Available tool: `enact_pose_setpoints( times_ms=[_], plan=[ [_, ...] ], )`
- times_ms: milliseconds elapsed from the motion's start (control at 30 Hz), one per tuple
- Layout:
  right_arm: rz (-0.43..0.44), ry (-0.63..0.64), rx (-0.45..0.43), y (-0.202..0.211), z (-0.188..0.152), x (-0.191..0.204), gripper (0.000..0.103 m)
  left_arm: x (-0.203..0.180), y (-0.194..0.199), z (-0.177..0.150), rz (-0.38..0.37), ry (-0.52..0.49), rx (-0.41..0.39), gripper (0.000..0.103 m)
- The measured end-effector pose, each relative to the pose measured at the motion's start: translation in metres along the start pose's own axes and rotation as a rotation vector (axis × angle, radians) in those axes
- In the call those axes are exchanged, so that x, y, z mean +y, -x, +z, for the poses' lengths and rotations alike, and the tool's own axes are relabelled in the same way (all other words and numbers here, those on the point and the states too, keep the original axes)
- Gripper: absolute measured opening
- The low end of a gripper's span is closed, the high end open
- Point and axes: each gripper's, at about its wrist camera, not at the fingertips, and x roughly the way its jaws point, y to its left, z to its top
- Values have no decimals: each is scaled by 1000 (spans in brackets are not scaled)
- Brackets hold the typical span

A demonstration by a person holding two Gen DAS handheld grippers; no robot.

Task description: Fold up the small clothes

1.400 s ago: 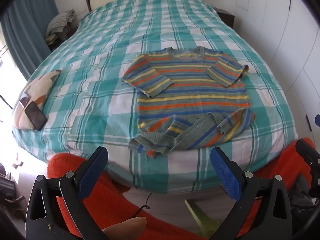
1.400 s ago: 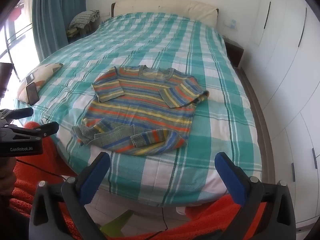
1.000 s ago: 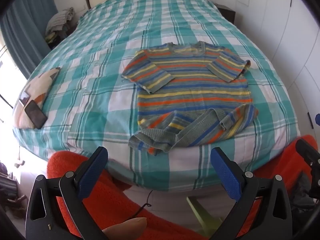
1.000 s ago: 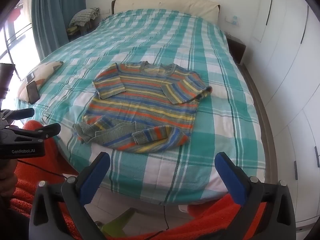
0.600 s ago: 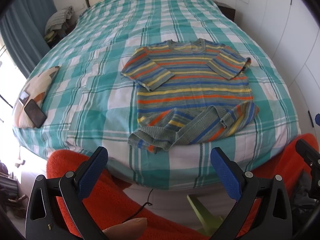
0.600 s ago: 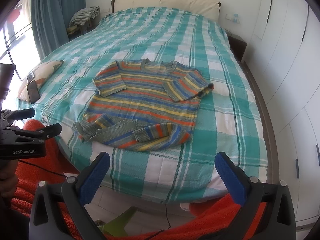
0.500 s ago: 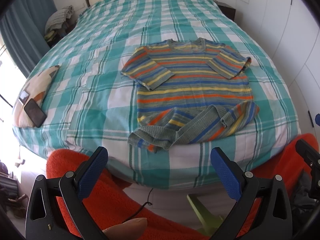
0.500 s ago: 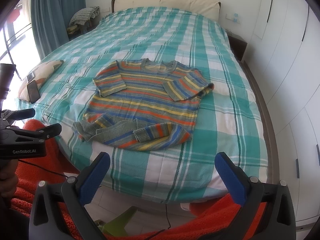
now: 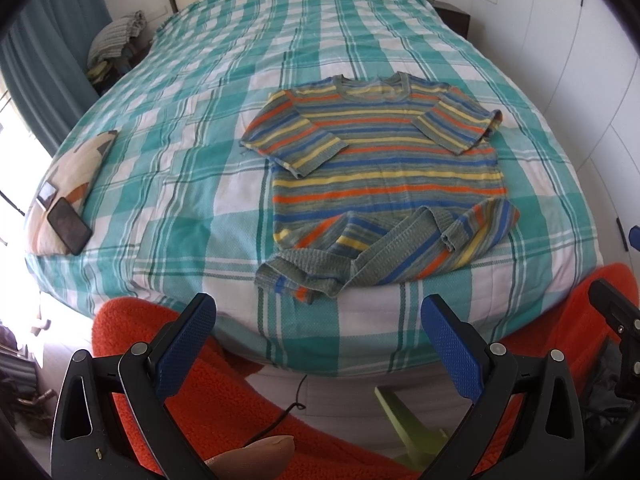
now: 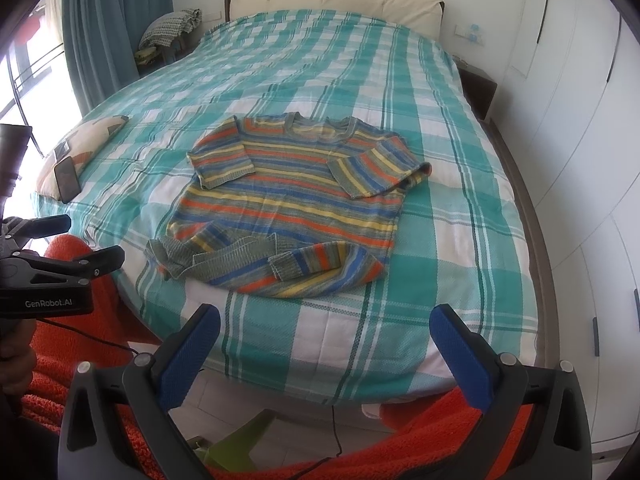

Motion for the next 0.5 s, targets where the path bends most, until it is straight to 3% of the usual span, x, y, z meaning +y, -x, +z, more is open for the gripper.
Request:
enact_pose_setpoints(
  times_ms=[500],
  plan=[
    [3, -5, 9, -3, -1, 0, 103, 0, 0, 1, 0, 1, 1, 103]
  ],
)
